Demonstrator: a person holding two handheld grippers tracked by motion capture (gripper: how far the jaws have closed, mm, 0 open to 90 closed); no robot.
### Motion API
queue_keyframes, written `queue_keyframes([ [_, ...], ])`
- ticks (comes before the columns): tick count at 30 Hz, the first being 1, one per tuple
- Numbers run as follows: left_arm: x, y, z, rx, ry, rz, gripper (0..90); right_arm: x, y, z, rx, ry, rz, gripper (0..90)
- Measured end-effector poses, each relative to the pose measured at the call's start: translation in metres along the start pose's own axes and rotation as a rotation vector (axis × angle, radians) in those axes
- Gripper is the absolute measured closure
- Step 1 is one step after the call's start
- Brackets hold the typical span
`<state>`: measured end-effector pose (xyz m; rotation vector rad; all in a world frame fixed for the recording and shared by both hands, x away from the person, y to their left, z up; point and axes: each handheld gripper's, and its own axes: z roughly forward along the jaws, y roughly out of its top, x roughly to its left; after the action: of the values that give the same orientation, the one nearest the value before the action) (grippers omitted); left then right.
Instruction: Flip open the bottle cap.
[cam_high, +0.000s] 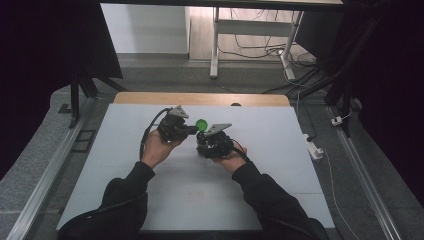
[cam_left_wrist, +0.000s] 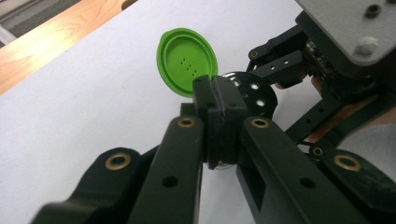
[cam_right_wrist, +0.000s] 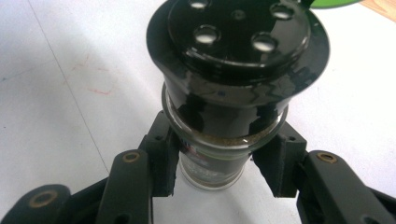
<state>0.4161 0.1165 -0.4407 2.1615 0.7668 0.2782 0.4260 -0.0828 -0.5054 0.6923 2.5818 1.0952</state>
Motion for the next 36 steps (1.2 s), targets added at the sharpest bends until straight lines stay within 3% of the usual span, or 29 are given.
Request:
queue_keyframes([
  [5, -0.001, -0.001, -0.006, 0.004, 0.002, 0.004, 81.1, 0.000, 0.000, 0.000, 0.002, -0.002, 0.003, 53.0],
  [6, -0.002, -0.002, -0.008, 0.008, 0.003, 0.004, 75.8, 0.000, 0.001, 0.000, 0.003, -0.002, 0.003, 52.9],
  [10, -0.004, -0.006, -0.014, 0.017, 0.010, 0.001, 68.3, 0.001, 0.001, 0.000, 0.001, -0.002, 0.005, 52.9],
  [11, -0.004, -0.007, -0.017, 0.020, 0.010, 0.002, 62.5, 0.001, 0.001, 0.000, 0.002, 0.000, 0.007, 52.9],
  [14, -0.005, -0.011, -0.025, 0.018, 0.001, -0.009, 58.0, 0.001, 0.000, 0.000, 0.002, 0.001, 0.007, 52.8],
  [21, -0.015, -0.026, -0.047, 0.018, -0.028, -0.031, 35.3, 0.000, 0.000, 0.000, 0.002, 0.000, 0.006, 52.8],
  [24, -0.019, -0.034, -0.053, 0.023, -0.016, -0.039, 27.4, 0.001, 0.000, 0.000, 0.003, -0.001, 0.008, 52.8],
  [36, -0.032, -0.056, -0.072, 0.036, 0.006, -0.062, 12.4, 0.001, 0.000, 0.000, 0.012, -0.002, 0.006, 50.6],
])
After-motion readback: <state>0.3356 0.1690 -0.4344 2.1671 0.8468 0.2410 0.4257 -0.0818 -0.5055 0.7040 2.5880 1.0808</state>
